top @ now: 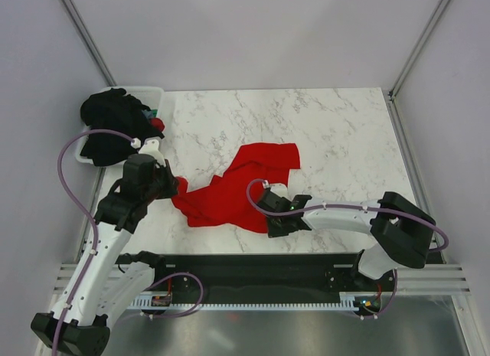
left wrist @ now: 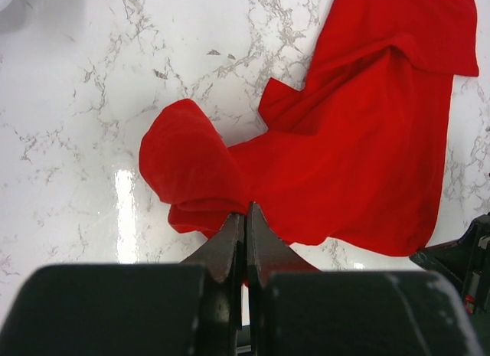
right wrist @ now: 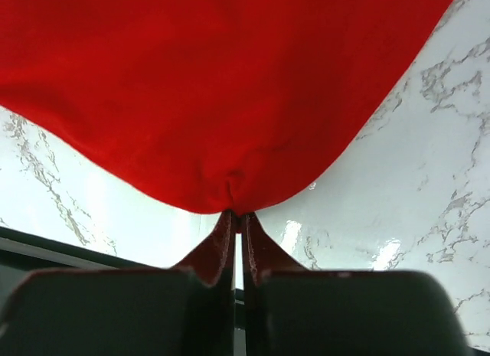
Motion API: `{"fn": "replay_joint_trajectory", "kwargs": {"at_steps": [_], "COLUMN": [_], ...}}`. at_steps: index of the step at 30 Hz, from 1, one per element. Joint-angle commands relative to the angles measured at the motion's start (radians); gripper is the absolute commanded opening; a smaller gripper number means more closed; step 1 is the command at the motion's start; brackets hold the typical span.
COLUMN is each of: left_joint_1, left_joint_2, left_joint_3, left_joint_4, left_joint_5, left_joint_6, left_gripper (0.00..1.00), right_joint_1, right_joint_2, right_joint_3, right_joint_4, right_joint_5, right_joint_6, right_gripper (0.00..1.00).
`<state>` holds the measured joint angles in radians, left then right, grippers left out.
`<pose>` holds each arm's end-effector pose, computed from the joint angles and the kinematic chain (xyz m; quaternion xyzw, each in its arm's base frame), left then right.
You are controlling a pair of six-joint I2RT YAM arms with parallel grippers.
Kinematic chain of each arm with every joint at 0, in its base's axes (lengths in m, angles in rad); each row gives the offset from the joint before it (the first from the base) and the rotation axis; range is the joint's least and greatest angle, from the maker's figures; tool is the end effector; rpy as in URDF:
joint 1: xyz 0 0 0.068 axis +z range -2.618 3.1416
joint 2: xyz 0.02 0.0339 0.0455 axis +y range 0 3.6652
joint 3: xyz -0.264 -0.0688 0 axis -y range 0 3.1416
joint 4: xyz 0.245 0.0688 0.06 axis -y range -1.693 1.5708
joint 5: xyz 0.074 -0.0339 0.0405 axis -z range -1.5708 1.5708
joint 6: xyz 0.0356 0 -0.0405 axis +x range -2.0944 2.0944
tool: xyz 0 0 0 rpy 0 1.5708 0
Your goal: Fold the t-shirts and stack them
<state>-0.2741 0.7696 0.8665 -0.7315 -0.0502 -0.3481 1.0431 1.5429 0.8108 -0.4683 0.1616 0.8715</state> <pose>0.1513 -0.0407 0.3157 -0.0443 0.8911 -0.1167 0.4363 0.1432 0.2343 0.1565 -0.0691 0.9774 0.1044 0.1705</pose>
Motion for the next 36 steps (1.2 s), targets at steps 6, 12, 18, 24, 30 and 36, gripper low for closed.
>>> {"fn": "replay_joint_trajectory", "kwargs": {"at_steps": [6, 12, 18, 24, 30, 36], "left_joint_1": [0.004, 0.004, 0.004, 0.004, 0.004, 0.004], "left_joint_2": [0.003, -0.007, 0.01, 0.062, 0.082, 0.086], "left_joint_3": [0.003, 0.126, 0.443, 0.747, 0.989, 1.204], "left_joint_4": [0.007, -0.061, -0.158, -0.203, -0.187, -0.149], "left_joint_5": [-0.007, -0.003, -0.016, -0.024, 0.059, 0.136], "left_joint_6": [-0.022, -0.015, -0.019, -0.022, 0.015, 0.136], "left_gripper": [0.02, 0.02, 0.02, 0.02, 0.02, 0.02], "right_joint_1": [0.012, 0.012, 0.012, 0.012, 0.012, 0.011], "right_joint_2": [-0.019, -0.257, -0.438, -0.547, -0.627, -0.733], "right_joint_3": [0.028, 0.199, 0.511, 0.807, 1.025, 1.104], "right_joint_4": [-0.107, -0.341, -0.506, -0.569, -0.553, -0.48], "right_joint_5": [0.127, 0.256, 0.266, 0.309, 0.202, 0.012], "right_joint_6": [-0.02, -0.083, -0.216, -0.338, -0.492, -0.561], "right_gripper": [0.0, 0.0, 0.0, 0.0, 0.0, 0.0]}}
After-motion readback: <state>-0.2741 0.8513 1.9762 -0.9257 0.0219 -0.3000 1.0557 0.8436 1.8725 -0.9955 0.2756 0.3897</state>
